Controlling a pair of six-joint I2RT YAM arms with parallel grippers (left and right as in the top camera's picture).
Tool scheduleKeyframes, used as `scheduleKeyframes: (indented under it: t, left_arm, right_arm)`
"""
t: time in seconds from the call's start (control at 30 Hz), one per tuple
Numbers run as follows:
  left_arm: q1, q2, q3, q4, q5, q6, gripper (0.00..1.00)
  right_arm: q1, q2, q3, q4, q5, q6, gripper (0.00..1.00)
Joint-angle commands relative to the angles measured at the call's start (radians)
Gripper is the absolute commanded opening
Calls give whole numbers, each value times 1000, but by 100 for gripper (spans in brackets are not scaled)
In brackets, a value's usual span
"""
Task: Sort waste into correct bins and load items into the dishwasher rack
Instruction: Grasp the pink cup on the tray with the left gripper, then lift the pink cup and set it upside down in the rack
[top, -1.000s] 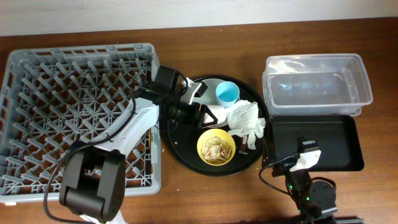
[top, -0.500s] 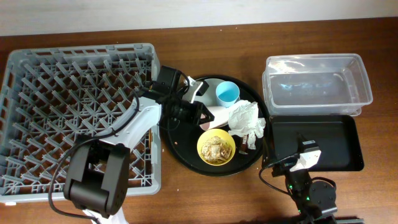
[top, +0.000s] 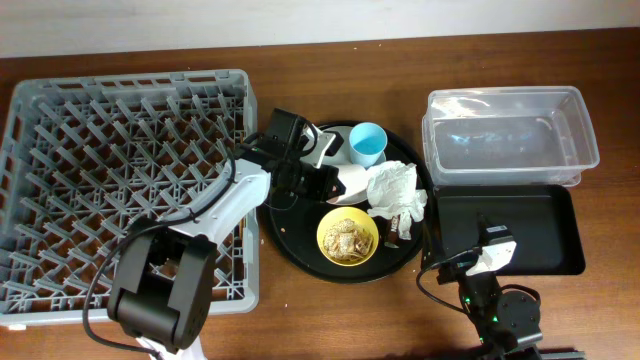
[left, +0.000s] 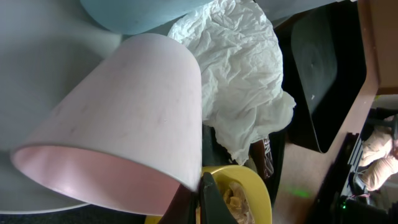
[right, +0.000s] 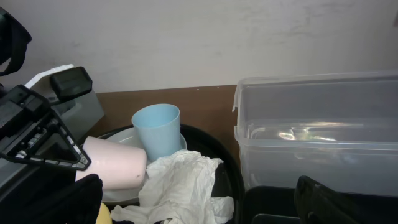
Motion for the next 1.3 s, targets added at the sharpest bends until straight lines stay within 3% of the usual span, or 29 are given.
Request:
scheduleKeyframes:
  t: [0.0, 0.23, 0.3, 0.47, 0.6, 0.67, 0.77, 0.87, 1.27]
  left_arm:
    - [23, -29, 18, -5, 47, -34, 0]
    - [193, -349, 19, -94, 85, -98, 0]
    - [320, -394, 25, -83, 255, -114, 0]
    - [623, -295, 25, -45, 747, -63, 0]
    - [682, -142, 25, -5, 798, -40, 0]
    - [694, -31, 25, 163, 911, -90, 0]
    - [701, 90, 25, 323, 917, -227, 0]
    - [727, 153, 25, 398, 888, -286, 0]
    - [774, 158, 25, 380, 682, -285, 0]
  right_arm:
    - [-7, -6, -5, -6, 12, 1, 99]
    - [-7, -6, -5, -6, 12, 1, 99]
    - [-7, -6, -5, -6, 12, 1, 99]
    - [-7, -6, -5, -6, 12, 1, 99]
    - [-7, -6, -5, -6, 12, 1, 99]
    - [-7, -6, -5, -6, 12, 1, 99]
    - [-7, -6, -5, -6, 12, 1, 99]
    - [-7, -6, -5, -6, 12, 1, 99]
    - [-7, -6, -5, -6, 12, 1, 99]
